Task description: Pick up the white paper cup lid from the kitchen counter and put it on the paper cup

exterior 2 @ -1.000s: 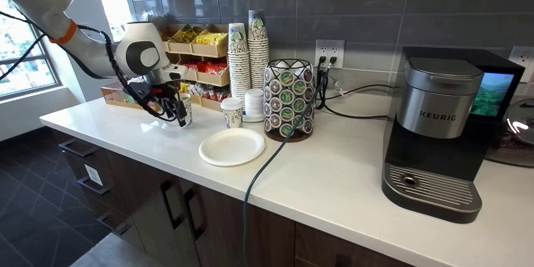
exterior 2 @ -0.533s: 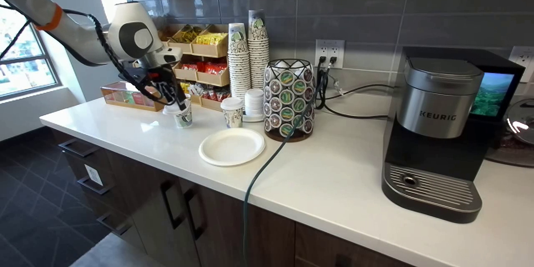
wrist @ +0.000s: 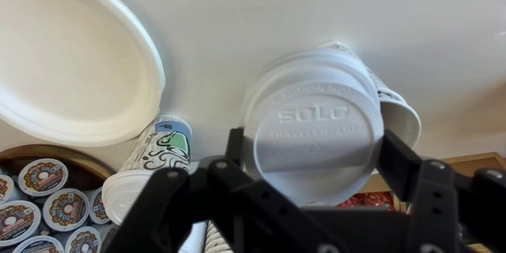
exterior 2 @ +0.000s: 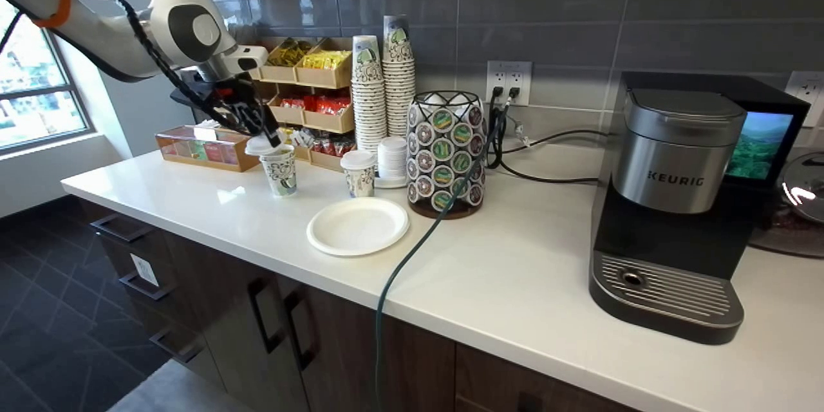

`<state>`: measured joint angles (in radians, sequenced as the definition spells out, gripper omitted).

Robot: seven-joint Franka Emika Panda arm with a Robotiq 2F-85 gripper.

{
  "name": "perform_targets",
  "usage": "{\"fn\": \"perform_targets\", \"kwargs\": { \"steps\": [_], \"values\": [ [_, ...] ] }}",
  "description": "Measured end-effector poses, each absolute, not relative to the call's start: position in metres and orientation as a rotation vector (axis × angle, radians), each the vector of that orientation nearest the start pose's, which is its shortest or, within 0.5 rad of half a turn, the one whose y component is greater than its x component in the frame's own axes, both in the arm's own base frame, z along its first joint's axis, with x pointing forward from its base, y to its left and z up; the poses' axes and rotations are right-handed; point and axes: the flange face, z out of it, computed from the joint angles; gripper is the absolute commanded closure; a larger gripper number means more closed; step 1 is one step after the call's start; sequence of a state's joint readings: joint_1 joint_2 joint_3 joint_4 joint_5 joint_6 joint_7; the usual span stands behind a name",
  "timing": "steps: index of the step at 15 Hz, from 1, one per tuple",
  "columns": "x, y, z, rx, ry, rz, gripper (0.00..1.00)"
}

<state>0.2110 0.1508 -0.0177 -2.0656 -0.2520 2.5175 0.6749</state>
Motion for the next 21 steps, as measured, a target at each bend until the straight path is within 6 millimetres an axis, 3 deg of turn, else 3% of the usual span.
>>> {"fn": "perform_targets", "kwargs": {
  "steps": [6,10,13,21],
  "values": [
    [0.606,0.143,0.402,-3.139,0.434,-0.481,0.14],
    [0.629,0.150,0.396,-3.169,0.447,-0.424,0.22],
    [0.649,0.152,0.390,-3.187,0.464,-0.386,0.17],
    [0.683,0.162,0.376,-3.212,0.473,-0.319,0.16]
  ]
}}
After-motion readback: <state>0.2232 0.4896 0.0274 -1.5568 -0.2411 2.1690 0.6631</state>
